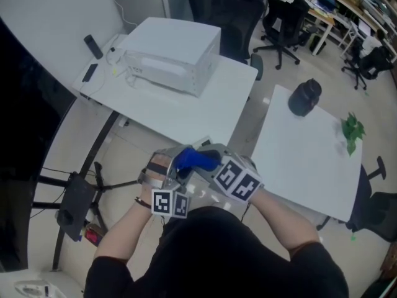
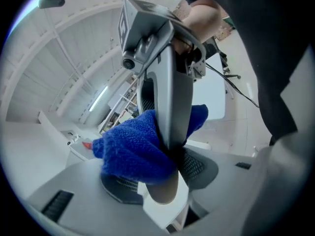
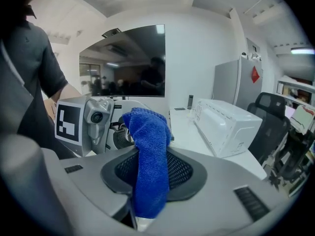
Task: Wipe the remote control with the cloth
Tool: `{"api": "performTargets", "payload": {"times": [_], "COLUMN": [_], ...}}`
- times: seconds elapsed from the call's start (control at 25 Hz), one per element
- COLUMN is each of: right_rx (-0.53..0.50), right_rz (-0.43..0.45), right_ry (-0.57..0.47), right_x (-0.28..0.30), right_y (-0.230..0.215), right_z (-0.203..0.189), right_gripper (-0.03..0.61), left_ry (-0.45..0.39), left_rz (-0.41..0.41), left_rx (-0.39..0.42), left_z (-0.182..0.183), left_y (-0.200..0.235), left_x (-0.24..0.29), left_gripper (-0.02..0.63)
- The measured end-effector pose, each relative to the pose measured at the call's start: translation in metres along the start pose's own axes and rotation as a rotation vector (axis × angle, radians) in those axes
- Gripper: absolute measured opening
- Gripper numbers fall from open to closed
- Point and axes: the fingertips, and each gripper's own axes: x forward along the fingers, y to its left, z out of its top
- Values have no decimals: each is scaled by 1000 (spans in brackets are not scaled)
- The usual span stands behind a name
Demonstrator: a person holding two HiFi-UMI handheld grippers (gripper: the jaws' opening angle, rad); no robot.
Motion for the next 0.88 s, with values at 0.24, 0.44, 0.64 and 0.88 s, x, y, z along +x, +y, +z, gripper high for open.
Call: {"api": "performTargets", "payload": {"times": [0.24,0.44,0.64,0.88], "right_rx": [67,92,100,-5], "right_rz": [-103,-263,-328,-156], "right_ry": [-8,10,-66,-30], "right_x": [-4,-5,-13,28], "right_y": [-26,-52,-52,8], "right_z": [-4,-5,25,48], "right_gripper": [124,120,120,120], "left_ry": [-49,-60,-49,-52], "left_rz": [-21,-42,-52,-59], "left_rx": [23,-47,-142,-138], "left_z": [-4,-20,-40,-41], "left_y": [5,12,22,26], "left_x": [-5,-9,-13,-17], "left_gripper": [202,202,202,202]}}
